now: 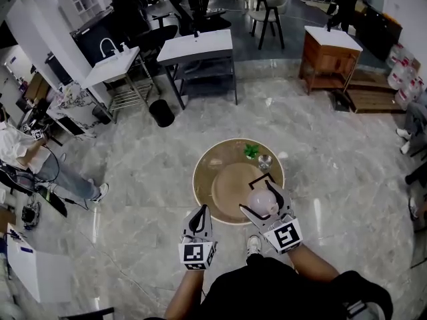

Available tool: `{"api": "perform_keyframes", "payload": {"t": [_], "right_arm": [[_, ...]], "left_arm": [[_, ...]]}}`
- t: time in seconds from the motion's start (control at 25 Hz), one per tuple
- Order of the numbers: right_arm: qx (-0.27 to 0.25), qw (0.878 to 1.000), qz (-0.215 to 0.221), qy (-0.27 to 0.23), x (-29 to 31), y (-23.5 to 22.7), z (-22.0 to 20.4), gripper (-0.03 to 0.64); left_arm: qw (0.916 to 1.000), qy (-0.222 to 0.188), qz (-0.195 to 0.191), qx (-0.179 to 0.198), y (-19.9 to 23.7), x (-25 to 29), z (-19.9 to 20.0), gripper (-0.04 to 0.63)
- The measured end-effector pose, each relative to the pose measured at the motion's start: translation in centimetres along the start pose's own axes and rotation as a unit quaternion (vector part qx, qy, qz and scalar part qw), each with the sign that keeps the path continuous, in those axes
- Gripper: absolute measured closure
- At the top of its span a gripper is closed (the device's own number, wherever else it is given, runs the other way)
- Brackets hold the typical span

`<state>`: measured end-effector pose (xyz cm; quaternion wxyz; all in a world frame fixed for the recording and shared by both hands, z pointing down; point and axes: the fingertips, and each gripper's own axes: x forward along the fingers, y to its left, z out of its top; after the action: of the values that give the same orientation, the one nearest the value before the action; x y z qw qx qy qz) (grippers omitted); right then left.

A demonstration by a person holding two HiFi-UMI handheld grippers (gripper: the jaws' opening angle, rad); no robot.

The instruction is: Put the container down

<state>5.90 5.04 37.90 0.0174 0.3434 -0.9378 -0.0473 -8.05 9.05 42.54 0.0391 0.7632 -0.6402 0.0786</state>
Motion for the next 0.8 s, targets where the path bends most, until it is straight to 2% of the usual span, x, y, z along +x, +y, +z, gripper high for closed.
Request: {"api": "perform_keyframes", "payload": {"t": [0.4,0.8], "right_arm": [[0.002,1.0,0.015,0.013,5.7,-4.9,-1.9,0.206],[-0.001,0.999,-0.003,0.054,11.8,-5.7,-6.8,0.206]], "left_arm": [[0.9999,0.011,0.008,-0.003,1.9,6.6,0.5,0.601],[0.9992,0.036,-0.015,-0.008,6.9,11.2,-2.6,0.601]]}}
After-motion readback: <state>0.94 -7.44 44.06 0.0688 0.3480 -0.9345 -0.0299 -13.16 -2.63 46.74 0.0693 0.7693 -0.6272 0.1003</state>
